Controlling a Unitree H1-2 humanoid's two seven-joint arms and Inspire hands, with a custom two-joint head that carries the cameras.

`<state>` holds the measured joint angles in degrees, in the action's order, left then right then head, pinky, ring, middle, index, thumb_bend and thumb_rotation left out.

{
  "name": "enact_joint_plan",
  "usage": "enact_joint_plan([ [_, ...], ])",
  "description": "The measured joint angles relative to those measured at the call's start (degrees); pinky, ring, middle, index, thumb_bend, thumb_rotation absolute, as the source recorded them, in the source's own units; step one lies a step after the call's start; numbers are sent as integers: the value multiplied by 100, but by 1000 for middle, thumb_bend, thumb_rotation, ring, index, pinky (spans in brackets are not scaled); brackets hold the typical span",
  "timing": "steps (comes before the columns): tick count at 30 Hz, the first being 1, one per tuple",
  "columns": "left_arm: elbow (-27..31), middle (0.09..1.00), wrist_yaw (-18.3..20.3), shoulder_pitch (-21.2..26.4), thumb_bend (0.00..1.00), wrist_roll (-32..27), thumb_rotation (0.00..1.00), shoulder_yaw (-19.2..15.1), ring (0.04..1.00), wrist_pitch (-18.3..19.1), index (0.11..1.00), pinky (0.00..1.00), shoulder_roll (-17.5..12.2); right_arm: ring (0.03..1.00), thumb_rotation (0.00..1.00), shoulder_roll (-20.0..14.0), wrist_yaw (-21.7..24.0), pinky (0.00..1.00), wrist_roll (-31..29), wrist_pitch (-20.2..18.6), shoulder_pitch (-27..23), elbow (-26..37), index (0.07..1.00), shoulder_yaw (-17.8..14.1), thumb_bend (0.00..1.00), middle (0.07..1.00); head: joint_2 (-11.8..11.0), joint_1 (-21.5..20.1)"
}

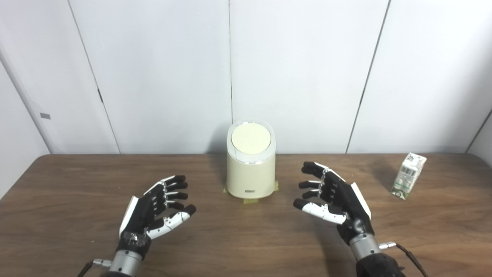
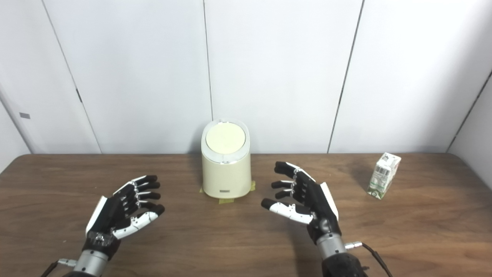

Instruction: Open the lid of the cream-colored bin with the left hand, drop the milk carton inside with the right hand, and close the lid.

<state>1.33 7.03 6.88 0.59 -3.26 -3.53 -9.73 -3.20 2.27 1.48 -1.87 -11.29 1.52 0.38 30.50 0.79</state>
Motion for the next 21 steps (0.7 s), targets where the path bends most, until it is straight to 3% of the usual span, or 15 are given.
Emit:
enact_joint_plan([
  [15,-2,762,-8,5,713,3,220,0,691,-2,775,595,2,655,222,-1,0,546,-11,-1,-1,-2,758,1,775,789,-18,9],
  [21,184,891,-358,18,813,272,385,-5,868,92,909,754,271,650,205,0,-3,528,21,0,-20,-26,767,3,755,794,-88,-18],
])
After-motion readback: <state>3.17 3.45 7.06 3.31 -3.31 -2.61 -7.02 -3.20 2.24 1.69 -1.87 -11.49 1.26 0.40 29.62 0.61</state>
